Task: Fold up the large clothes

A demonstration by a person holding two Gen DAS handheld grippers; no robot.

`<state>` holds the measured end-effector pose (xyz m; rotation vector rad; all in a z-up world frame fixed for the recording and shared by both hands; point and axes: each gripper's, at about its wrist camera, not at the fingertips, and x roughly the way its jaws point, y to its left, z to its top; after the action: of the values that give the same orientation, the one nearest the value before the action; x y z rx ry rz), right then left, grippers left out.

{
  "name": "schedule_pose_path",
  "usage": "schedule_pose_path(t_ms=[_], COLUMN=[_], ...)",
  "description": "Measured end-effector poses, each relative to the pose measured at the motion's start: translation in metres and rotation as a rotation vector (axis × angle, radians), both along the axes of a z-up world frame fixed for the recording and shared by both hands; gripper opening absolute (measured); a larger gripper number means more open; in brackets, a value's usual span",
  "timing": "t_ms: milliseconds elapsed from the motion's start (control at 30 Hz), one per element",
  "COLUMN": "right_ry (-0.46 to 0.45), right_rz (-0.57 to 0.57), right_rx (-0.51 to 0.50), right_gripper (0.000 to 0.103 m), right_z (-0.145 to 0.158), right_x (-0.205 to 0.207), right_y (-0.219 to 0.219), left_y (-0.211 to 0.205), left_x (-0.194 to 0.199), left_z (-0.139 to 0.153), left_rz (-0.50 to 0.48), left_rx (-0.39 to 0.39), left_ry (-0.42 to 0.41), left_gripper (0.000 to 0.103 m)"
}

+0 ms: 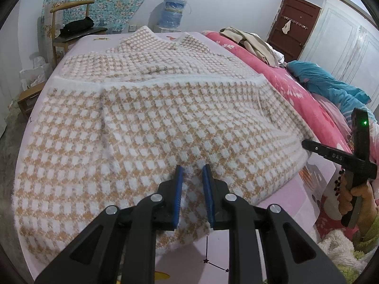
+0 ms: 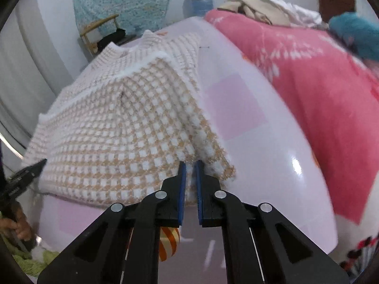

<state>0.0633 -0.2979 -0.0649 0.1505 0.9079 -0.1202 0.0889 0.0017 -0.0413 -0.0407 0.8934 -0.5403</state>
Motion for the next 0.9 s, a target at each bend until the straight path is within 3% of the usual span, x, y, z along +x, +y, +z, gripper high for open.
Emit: schedule_pose_path(t_ms=[100,233,300,367,433,533,633,700,767,900], right_ry=[-0.028,-0.139,-0.106,-0.037,-0.023,-0.009,-0.012,-0.01,-0.008,-0.003], right_rz=[0.031,0.258,0.373,0.426,0.421,0.416,0.41,0.407,0.408,0.405], right_rx=[-0.057,0.006,0.017,-0.035,-0.053,-0.033,-0.027,-0.025,-0.01,-0.003], right_gripper=[0.014,0.023,0.023,0.023,0.024,0.024,0.024,0.024,0.024,0.024], right_z=[0.019,0.048,0.037,0.014,0.001,0.005,0.004,0.002,0.003,-0.003], right_x=[0.001,-0.007,-0.002,0.004,0.006,0.005,0.006,0.012,0.015,0.024], right_y=[0.026,0.082,0.113,0.134,0.14,0.138,0.132,0.127,0.128,0.129], left_y=[0.001,0.0,0.0,-0.001,-0.002,-0.004,-0.008,-0.013,-0.02,-0.011], left_x=[-0.001,0.0,0.0,0.0,0.0,-0.008,-0.027,-0.029,-0.025,-0.021], left_z=[0.0,0.001,0.002,0.003,0.003,0.016,0.035,0.029,0.009,0.01], left_rz=[-0.003,-0.009,-0.014,-0.016,-0.019,-0.04,-0.139,-0.158,-0.139,-0.099], left_rx=[0.0,0.012,0.021,0.026,0.033,0.063,-0.004,-0.007,0.057,-0.008], left_ry=[0.0,-0.004,-0.008,-0.012,-0.014,-0.057,-0.116,-0.081,-0.027,0.0], left_gripper=[0.018,0.018,0.018,0.018,0.018,0.018,0.018,0.018,0.018,0.018])
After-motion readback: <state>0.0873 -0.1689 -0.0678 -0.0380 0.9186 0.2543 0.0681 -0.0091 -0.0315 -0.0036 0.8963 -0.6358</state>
